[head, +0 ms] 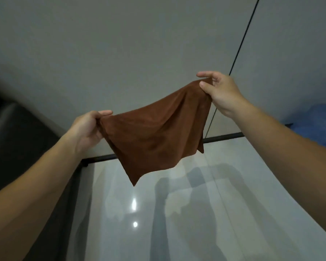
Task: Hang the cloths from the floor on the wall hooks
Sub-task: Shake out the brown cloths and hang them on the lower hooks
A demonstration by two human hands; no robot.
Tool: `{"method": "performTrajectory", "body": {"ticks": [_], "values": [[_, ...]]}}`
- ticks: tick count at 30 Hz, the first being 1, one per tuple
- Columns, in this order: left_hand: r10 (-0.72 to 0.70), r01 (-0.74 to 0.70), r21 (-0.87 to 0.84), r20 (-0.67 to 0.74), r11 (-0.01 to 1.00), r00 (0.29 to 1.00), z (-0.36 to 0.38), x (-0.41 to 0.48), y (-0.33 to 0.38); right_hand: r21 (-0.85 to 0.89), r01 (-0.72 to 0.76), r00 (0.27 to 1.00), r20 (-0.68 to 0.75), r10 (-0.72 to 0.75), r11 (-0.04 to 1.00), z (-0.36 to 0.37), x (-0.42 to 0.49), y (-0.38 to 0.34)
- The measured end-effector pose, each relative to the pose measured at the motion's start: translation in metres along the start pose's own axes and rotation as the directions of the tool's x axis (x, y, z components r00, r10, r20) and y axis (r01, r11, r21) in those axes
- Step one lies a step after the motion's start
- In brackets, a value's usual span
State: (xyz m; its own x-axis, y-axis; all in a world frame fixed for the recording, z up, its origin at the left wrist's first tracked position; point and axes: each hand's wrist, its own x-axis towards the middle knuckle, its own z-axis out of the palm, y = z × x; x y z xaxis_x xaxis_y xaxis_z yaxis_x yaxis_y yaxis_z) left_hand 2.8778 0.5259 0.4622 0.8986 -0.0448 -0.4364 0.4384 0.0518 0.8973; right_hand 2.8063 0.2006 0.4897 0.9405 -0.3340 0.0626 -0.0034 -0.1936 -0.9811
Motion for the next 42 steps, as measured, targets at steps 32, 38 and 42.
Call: {"method": "performTrajectory", "body": {"ticks": [32, 38, 42], "values": [[0.448, -0.475, -0.185, 0.719, 0.861, 0.532, 0.289, -0.456, 0.500, -0.174, 0.103, 0.585, -0.785, -0.201, 0.979, -0.338, -0.354, -0.615], [0.390, -0.559, -0.137, 0.846, 0.818, 0.364, 0.341, -0.546, 0.463, -0.229, -0.126, 0.644, -0.759, -0.096, 0.965, -0.364, -0.486, -0.626], [0.362, -0.577, -0.158, 0.896, 0.801, 0.257, 0.375, -0.614, 0.436, -0.226, -0.203, 0.504, -0.859, -0.096, 0.953, -0.393, -0.577, -0.630]]}}
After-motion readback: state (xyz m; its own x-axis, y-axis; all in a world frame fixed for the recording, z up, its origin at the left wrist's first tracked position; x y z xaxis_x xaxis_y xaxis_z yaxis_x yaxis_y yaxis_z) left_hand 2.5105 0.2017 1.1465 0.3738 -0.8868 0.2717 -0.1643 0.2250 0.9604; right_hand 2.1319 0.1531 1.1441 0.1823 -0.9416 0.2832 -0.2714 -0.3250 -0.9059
